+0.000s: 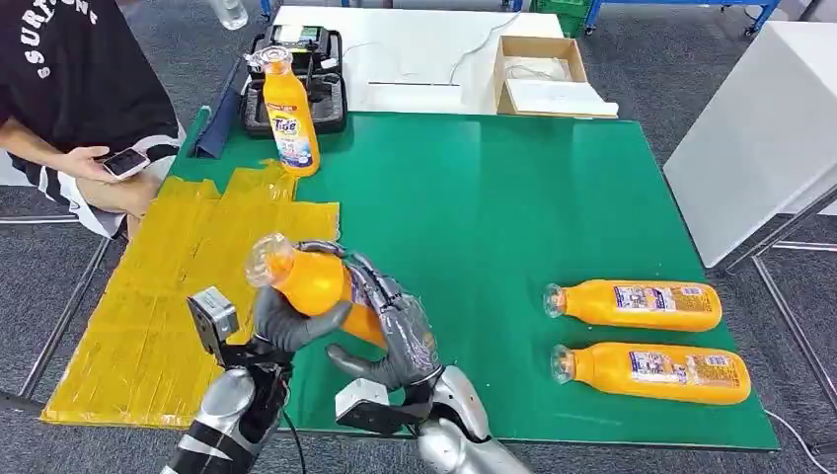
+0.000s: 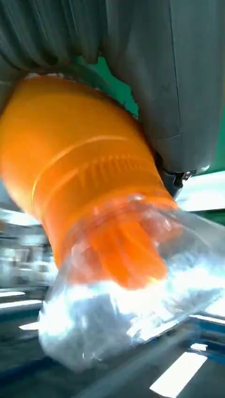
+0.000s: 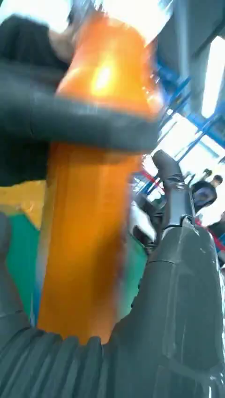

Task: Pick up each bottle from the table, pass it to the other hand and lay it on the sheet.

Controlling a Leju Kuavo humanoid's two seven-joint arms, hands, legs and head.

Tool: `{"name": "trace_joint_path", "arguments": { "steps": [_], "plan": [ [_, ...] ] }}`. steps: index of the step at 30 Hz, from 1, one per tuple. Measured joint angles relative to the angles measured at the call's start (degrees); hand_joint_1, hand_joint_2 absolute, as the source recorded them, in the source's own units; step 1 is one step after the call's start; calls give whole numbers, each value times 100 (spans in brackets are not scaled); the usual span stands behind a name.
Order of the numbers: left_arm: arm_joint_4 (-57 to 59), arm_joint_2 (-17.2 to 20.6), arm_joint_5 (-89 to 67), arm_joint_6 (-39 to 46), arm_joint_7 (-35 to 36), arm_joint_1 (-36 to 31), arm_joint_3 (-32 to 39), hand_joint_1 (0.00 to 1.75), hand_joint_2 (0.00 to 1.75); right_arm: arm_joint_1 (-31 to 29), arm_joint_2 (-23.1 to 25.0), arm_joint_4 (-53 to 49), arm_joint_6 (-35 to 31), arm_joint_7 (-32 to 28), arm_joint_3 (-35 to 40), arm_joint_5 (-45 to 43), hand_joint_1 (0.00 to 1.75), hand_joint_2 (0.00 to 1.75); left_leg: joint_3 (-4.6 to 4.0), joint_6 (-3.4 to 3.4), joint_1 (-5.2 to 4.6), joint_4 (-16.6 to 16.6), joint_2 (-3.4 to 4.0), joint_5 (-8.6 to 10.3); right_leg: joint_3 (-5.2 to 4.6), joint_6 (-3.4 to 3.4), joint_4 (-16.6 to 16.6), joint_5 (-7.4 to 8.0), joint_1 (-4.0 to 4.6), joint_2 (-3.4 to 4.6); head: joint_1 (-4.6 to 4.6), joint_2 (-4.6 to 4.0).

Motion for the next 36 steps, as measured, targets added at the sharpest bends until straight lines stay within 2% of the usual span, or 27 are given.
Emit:
{"name": "trace_joint_path", "arguments": {
  "steps": [9, 17, 18, 20, 21, 23, 25, 30, 36],
  "plan": [
    [-42, 63, -101, 62, -18, -14, 328, 175, 175, 333, -350, -1189, 94, 22, -255, -433, 0, 175, -4, -1, -1, 0, -2, 1, -4, 0, 0, 0, -1, -4, 2, 0],
    [-94, 114, -372, 115, -22, -77, 440, 175, 175, 571, -518, -1858, 85, -85, -620, -428, 0, 175, -5, -1, -1, 0, -4, 1, -4, 1, 0, 1, -1, -4, 0, 0],
    [-92, 131, -653, 290, -68, -102, 440, 175, 175, 599, -534, -1918, 79, -98, -665, -428, 0, 175, -4, -1, -1, 0, -4, 1, -4, 1, 0, 1, -1, -4, 0, 0],
    [-92, 177, -1999, 1158, -134, -181, 383, 175, 175, 657, -571, -2057, 72, -153, -776, -415, 0, 175, -4, -1, -1, 1, -4, 1, -6, 1, 0, 1, 0, -4, -2, 0],
    [-79, 212, -2920, 1607, -21, -241, 305, 175, 175, 677, -586, -2123, 77, -164, -818, -396, 0, 175, -5, -1, -1, 0, -3, 1, -6, 1, 0, 1, 0, -5, 0, 0],
    [-3, 321, -4527, 1983, 436, -393, 93, 175, 175, 697, -621, -2291, 235, -155, -920, -391, 0, 175, -4, -1, -1, 0, -4, 1, -3, 1, 0, 1, -1, -5, 0, 0],
    [111, 430, -5734, 2042, 892, -470, -136, 175, 175, 739, -667, -2503, 506, -111, -1024, -442, 0, 175, -4, -1, -1, 0, -2, 1, -4, 1, 0, 1, -1, -3, 0, 0],
    [384, 594, -7533, 2031, 1549, -482, -441, 175, 175, 892, -811, -2981, 1256, -15, -1383, -520, 0, 175, -5, -1, -2, 1, -3, 1, -4, 1, 0, 1, -2, -3, 0, 0],
    [713, 710, -7917, 2027, 1655, -479, -544, 175, 175, 1032, -944, -3321, 1591, -11, -1751, -630, 0, 175, -8, -1, -2, 1, -3, 1, -7, 1, 0, 1, -2, -3, 0, 0]
  ]
}}
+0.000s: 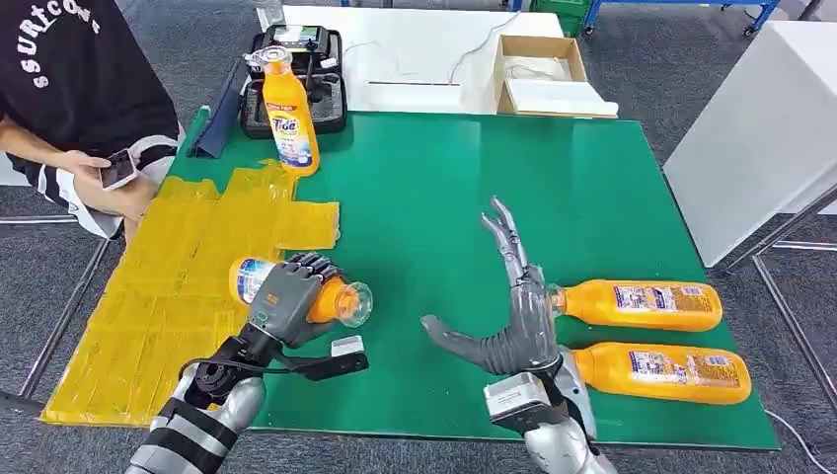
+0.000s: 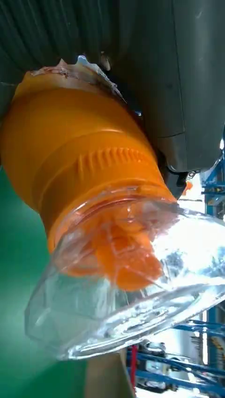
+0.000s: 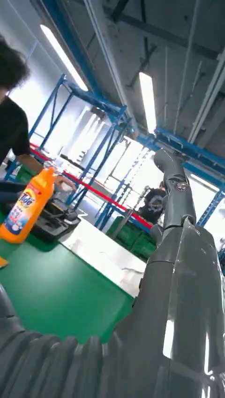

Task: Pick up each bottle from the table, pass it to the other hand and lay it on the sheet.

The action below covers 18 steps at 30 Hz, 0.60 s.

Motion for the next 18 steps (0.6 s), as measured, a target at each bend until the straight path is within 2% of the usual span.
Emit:
{"name": "trace_joint_path", "arguments": {
  "steps": [7, 14, 18],
  "plan": [
    [637, 151, -926, 174, 533, -82, 39, 175, 175, 147, -79, -164, 470, -76, -452, -404, 0, 175, 1, -1, 1, 0, 0, 1, 1, 0, 0, 0, 1, 0, 0, 0],
    [1525, 312, -2261, 623, 1394, -274, 232, 175, 175, 244, -94, -188, 577, -125, -732, -361, 0, 175, 1, -1, 2, 0, 1, 1, 0, 0, 0, 0, 1, 0, 0, 0],
    [2075, 385, -2299, 649, 1775, -535, 243, 175, 175, 249, -98, -186, 550, -131, -743, -231, 0, 175, 2, -1, 2, -1, -3, 1, 8, 0, 1, -1, 1, -10, 2, 0]
  ]
}}
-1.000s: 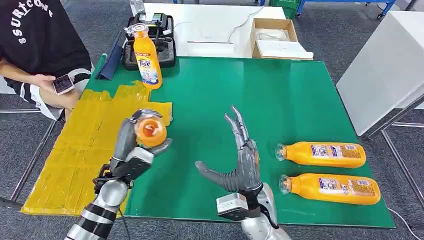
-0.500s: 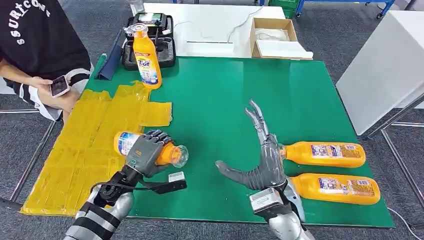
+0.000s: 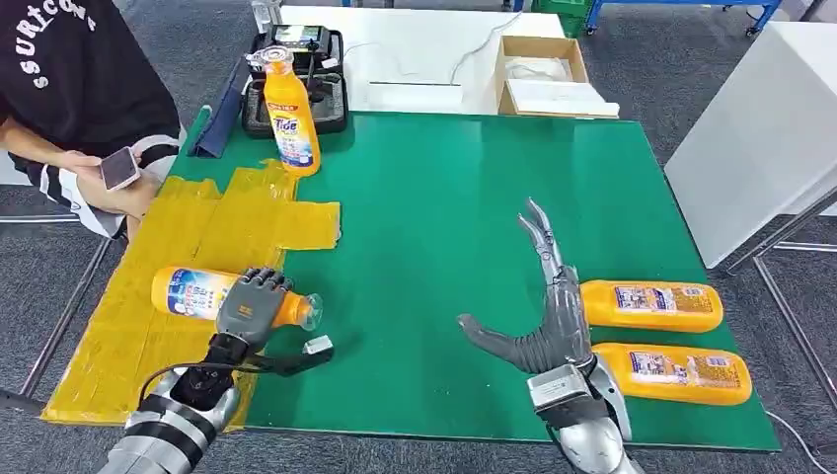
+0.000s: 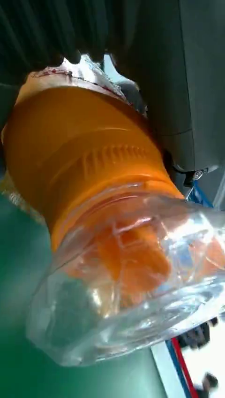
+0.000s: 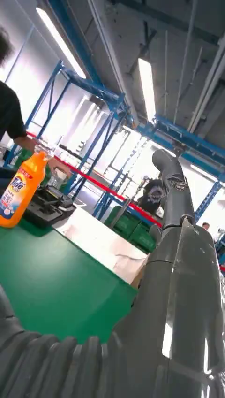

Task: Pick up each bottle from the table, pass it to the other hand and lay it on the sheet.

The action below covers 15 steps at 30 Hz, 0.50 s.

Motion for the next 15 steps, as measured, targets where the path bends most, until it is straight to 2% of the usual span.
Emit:
{"name": "trace_joint_path", "arguments": {
  "steps": [1, 7, 8, 9, 10, 15],
  "plan": [
    [201, 6, -4, 28, 92, -90, 2, 166, 175, 0, 0, 4, -22, -2, 2, 24, 0, 175, 2, 0, 0, 0, -1, 0, 3, 0, 0, 0, 0, 1, -2, 0],
    [991, 9, 409, 319, -274, -453, 227, 166, 175, -3, -7, 55, -81, 2, 0, 39, 0, 175, 28, 0, -1, -1, -2, -1, 28, 0, 0, 0, -1, 2, -2, 0],
    [1064, 4, 431, 332, -296, -489, 258, 31, 175, -3, -9, 63, -83, 2, 0, 37, 0, 175, 33, -1, -1, -1, -3, -1, 33, 0, 0, 0, 0, 2, -2, 0],
    [1127, 2, 444, 339, -304, -514, 284, 5, 175, -3, -11, 70, -83, 2, 0, 39, 0, 175, 38, -1, -1, -1, -2, -1, 37, 0, 0, 0, 0, 2, -2, 0],
    [1171, 0, 450, 345, -311, -536, 295, 0, 175, -2, -13, 74, -83, 2, 0, 39, 0, 175, 41, -1, -1, -2, -2, -1, 41, 0, 0, 0, 0, 2, -4, 0],
    [1385, -22, 809, 409, -753, -586, 483, 0, 175, -2, -31, 85, -100, 2, 0, 4, 0, 175, 49, -7, -1, -3, -1, 2, 45, -2, 0, 1, 3, 2, -2, 0]
  ]
}}
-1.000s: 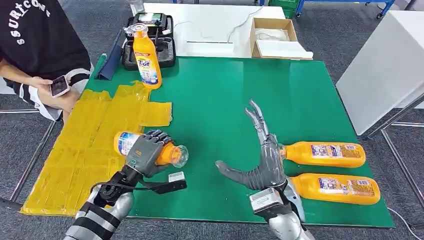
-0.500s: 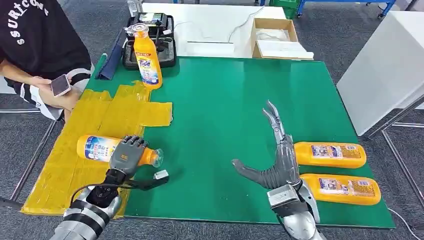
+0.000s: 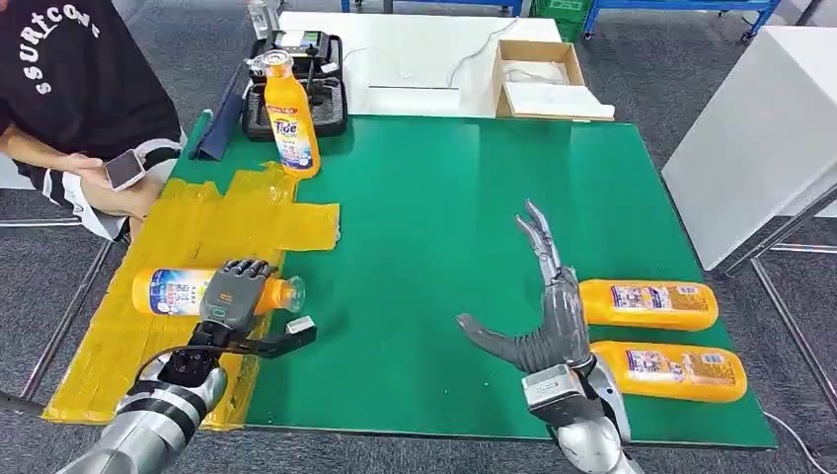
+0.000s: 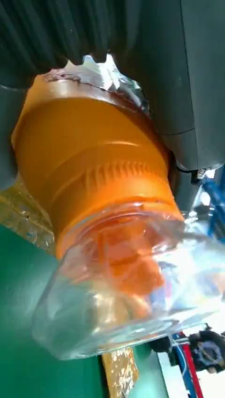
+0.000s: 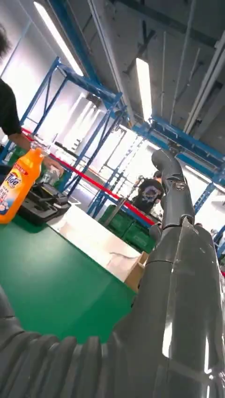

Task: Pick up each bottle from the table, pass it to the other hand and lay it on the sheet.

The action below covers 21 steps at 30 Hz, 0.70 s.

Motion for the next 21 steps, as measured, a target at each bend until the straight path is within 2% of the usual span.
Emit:
{"name": "trace_joint_path", "arguments": {
  "steps": [6, 16, 21],
  "plan": [
    [100, -159, 1728, -284, -1821, 121, 622, 0, 175, 1, -37, 35, -37, -28, 0, -150, 0, 175, 2, -3, 1, 0, -1, 3, 2, 0, 0, -1, -1, -3, -2, 0],
    [-250, -411, 3121, -912, -2907, 512, 948, 0, 175, -2, -57, 144, 9, -83, -33, -238, 0, 175, -3, 0, -6, 0, -7, 1, 3, 1, 0, -2, -6, -8, 0, 0],
    [-466, -466, 3254, -944, -3049, 700, 972, 0, 175, -2, -96, 168, 7, -90, -90, -229, 0, 175, -3, -1, -5, 0, -8, 3, 4, 1, 0, -2, -5, -10, -2, 0]
  ]
}}
